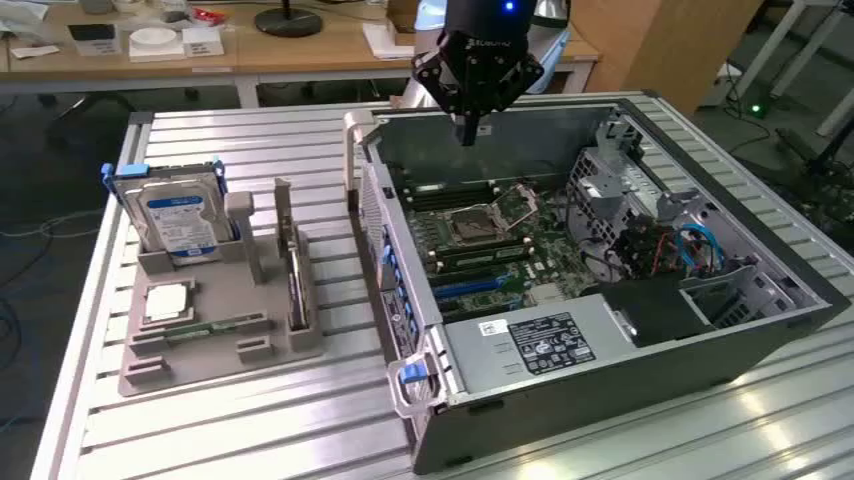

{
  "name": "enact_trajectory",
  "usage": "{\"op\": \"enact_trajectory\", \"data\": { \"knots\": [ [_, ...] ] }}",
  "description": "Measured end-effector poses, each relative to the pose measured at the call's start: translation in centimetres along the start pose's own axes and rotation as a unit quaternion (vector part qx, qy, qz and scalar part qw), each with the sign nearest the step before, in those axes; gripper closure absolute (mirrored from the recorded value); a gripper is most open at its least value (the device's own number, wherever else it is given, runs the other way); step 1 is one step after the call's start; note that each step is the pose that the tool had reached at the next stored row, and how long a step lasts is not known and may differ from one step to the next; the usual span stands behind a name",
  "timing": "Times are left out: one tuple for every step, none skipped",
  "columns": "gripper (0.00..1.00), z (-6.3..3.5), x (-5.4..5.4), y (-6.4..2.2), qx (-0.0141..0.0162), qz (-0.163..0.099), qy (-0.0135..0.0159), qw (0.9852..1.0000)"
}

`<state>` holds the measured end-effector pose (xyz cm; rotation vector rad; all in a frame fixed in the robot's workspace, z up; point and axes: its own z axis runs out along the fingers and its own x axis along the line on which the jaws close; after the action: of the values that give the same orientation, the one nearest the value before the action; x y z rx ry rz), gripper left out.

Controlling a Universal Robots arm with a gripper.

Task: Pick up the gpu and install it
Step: 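Reach for the gpu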

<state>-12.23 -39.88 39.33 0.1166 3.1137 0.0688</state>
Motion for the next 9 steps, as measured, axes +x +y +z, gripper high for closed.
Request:
{"op": "enact_trajectory", "data": {
  "knots": [
    [0.89,0.00,0.03,0.00,0.0000,0.000,0.0000,1.0000],
    [0.89,0.00,0.07,0.00,0.0000,0.000,0.0000,1.0000],
    [0.89,0.00,0.14,-0.01,0.0000,0.000,0.0000,1.0000],
    [0.89,-0.01,0.25,-0.02,0.0000,0.000,0.0000,1.0000],
    [0.89,-0.01,0.37,-0.03,0.0000,0.000,0.0000,1.0000],
    [0.89,-0.01,0.50,-0.04,0.0000,0.000,0.0000,1.0000],
    [0.89,-0.02,0.62,-0.05,0.0000,0.000,0.0000,1.0000],
    [0.89,-0.02,0.74,-0.05,0.0000,0.000,0.0000,1.0000],
    [0.89,-0.02,0.86,-0.06,0.0000,0.000,0.0000,1.0000]
  ]
}}
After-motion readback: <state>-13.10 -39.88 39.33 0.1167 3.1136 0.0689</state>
